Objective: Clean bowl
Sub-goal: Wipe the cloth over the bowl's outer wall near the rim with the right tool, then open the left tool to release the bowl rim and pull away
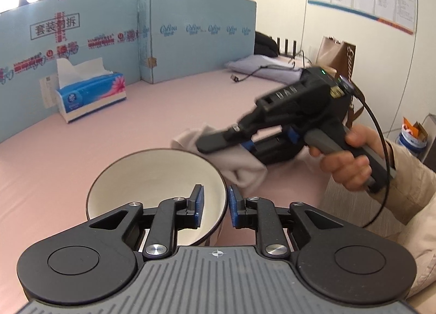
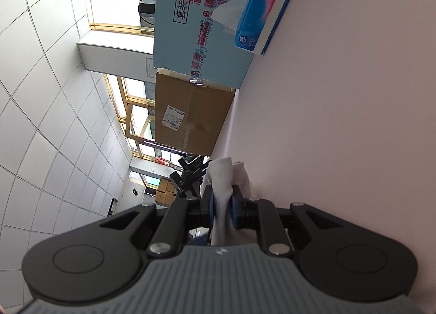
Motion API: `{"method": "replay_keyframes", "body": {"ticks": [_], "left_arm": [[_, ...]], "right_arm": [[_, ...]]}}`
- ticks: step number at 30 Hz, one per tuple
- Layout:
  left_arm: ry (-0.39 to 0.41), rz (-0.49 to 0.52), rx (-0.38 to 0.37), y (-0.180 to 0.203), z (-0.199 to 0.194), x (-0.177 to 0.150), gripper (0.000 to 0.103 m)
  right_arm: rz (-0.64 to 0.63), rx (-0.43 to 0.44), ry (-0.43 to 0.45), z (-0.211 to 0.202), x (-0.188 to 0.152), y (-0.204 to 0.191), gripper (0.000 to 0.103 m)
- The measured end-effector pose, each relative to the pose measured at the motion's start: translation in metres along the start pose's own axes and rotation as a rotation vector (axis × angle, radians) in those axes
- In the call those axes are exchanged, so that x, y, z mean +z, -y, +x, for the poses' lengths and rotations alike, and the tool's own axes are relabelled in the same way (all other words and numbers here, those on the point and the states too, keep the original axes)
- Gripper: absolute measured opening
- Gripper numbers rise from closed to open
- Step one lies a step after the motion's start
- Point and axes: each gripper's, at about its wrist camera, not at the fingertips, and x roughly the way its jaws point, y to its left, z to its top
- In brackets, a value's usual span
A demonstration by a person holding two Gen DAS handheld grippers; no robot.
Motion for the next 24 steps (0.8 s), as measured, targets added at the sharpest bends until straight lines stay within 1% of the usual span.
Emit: {"method": "replay_keyframes", "body": {"ticks": [1, 3, 8, 10, 11, 12, 14, 15, 16, 18, 22, 24], "left_arm": [[0.013, -0.005, 0.002, 0.001, -0.002, 0.0, 0.037], [0.035, -0.015, 0.004, 0.003, -0.005, -0.001, 0.05], [0.084, -0.06, 0.022, 0.002, -0.014, -0.004, 0.056], [0.126, -0.098, 0.056, -0.002, -0.024, -0.004, 0.058], [0.143, -0.111, 0.07, -0.003, -0.028, -0.004, 0.063], [0.166, -0.132, 0.094, -0.006, -0.034, -0.004, 0.068], [0.203, -0.189, 0.18, -0.013, -0.047, -0.004, 0.072], [0.211, -0.215, 0.22, -0.017, -0.052, -0.004, 0.073], [0.214, -0.237, 0.247, -0.021, -0.054, -0.005, 0.073], [0.223, -0.288, 0.287, -0.03, -0.058, -0.006, 0.077], [0.209, -0.421, 0.383, -0.053, -0.06, -0.016, 0.078], [0.187, -0.453, 0.41, -0.06, -0.057, -0.02, 0.078]], "right_arm": [[-0.008, -0.003, 0.001, 0.0, -0.002, -0.002, 0.017], [-0.018, -0.008, 0.003, 0.0, -0.005, -0.003, 0.017], [-0.033, -0.014, 0.004, 0.0, -0.01, -0.006, 0.017], [-0.038, -0.013, 0.006, 0.0, -0.013, -0.007, 0.017], [-0.035, -0.012, 0.017, 0.0, -0.014, -0.007, 0.017], [-0.038, -0.013, 0.018, 0.0, -0.015, -0.008, 0.017], [-0.044, -0.014, 0.018, 0.0, -0.017, -0.009, 0.017], [-0.048, -0.014, 0.019, 0.0, -0.017, -0.009, 0.017], [-0.051, -0.014, 0.019, 0.001, -0.017, -0.01, 0.017], [-0.058, -0.011, 0.019, 0.0, -0.017, -0.012, 0.017], [-0.068, -0.007, 0.02, 0.0, -0.017, -0.015, 0.017], [-0.073, -0.001, 0.021, 0.0, -0.017, -0.016, 0.017]]}}
